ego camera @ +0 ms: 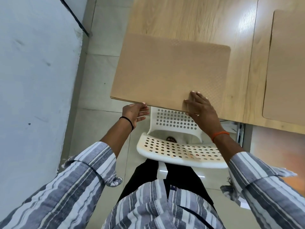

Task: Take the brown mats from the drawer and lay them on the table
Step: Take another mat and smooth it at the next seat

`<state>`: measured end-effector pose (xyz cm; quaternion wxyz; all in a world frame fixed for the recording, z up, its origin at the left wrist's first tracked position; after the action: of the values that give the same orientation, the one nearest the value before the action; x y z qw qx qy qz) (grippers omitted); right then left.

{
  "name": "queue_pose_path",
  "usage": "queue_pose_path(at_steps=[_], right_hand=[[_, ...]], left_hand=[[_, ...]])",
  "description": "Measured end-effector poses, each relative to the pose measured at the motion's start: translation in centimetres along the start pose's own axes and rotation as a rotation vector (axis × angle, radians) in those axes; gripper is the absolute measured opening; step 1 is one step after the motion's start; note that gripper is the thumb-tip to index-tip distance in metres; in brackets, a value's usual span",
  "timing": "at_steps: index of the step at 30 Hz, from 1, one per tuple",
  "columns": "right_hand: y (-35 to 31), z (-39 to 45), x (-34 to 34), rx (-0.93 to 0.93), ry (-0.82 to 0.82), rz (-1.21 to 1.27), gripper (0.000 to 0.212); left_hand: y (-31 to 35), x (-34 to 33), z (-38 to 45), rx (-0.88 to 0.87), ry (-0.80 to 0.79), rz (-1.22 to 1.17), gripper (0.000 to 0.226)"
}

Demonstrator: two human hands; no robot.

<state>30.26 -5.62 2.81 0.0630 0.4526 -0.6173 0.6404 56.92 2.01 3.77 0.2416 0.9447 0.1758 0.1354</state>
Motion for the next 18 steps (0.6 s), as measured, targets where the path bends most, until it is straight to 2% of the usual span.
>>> queue_pose_path(at_steps=[2, 4, 6, 8, 10, 13, 18], right_hand=[[0.1, 0.1, 0.2, 0.007, -0.007, 0.016, 0.053], [0.2, 0.2, 0.2, 0.002, -0.022, 0.011, 0.055], [0.2, 0.2, 0.2, -0.008, -0.026, 0.015, 0.055], [0.1, 0.2, 0.2, -0.016, -0.022, 0.028, 0.054], [-0.2, 0.2, 0.2, -0.022, -0.019, 0.019, 0.055], [-0.9, 0.4, 0.0, -0.035, -0.012, -0.071, 0.057], [-3.1, 0.5, -2.3, -0.039, -0.031, -0.279, 0.069]], left_hand=[[0.1, 0.5, 0.0, -0.101, 0.15, 0.175, 0.013], [0.2, 1.3, -0.3, -0.375, 0.441, 0.639, 0.013], [0.1, 1.7, -0.7, -0.722, 0.601, 1.004, 0.015], [-0.2, 1.8, -0.1, -0.914, 0.547, 1.194, 0.045], [-0.2, 2.0, 1.0, -0.92, 0.424, 1.376, 0.071], [0.1, 2.3, 2.1, -0.885, 0.344, 1.503, 0.069], [0.4, 2.7, 2.4, -0.897, 0.372, 1.51, 0.058]])
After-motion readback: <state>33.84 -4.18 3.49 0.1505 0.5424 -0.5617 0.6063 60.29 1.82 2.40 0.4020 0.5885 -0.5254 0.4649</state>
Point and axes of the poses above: each hand's wrist, its own z-axis towards the middle knuckle, its own x-axis out of the back of the hand, y = z × x, the point moved 2 cm from there along z, towards the middle knuckle, and after that the axes turned 10 degrees about z, right-handed, at the moved point
